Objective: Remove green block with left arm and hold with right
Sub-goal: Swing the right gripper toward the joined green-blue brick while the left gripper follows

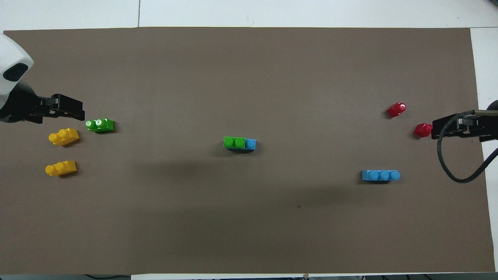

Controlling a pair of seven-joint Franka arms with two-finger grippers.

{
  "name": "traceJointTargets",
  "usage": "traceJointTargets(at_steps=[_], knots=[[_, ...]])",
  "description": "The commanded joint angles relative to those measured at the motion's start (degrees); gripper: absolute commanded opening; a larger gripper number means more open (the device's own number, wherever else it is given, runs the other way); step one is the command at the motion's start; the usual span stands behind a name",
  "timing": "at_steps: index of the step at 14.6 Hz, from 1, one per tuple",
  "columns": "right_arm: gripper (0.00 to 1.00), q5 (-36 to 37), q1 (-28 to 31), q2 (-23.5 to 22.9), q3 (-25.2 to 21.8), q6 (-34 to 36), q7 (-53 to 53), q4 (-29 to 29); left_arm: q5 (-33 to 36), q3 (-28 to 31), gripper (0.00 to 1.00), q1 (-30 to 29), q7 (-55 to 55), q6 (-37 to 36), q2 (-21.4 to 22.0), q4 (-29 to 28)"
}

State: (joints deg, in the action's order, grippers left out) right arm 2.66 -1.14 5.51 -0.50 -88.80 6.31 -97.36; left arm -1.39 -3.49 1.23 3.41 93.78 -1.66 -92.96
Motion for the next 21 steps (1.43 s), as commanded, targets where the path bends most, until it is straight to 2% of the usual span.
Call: traceJointTargets(at_steps=[1,6,10,14,21], knots=[[1.00,-0.11,0.52,-0.15,0.33,-0.76,1.16,0.33,0.69,0.41,1.00,0.62,-0.60,-0.09,-0.36,0.67],[0.99,-0.11,0.44,-0.24,0.33,-0.76,8.26,0.59,0.69,0.24,1.00,0.79,-1.21,-0.18,-0.36,0.58],[0.97,-0.46,-0.18,-0.15,0.50,-0.58,25.11,-0.02,0.69,-0.38,1.00,0.97,-0.60,0.70,-0.45,0.76],[0.97,-8.44,-0.35,-0.76,0.59,-0.76,48.22,-1.60,0.60,0.32,1.00,0.71,-1.12,-1.31,0.42,0.59],[0.97,-22.42,-0.62,-0.94,0.59,-8.13,71.46,-9.59,0.51,0.41,1.00,1.23,2.20,-2.19,1.13,0.23]])
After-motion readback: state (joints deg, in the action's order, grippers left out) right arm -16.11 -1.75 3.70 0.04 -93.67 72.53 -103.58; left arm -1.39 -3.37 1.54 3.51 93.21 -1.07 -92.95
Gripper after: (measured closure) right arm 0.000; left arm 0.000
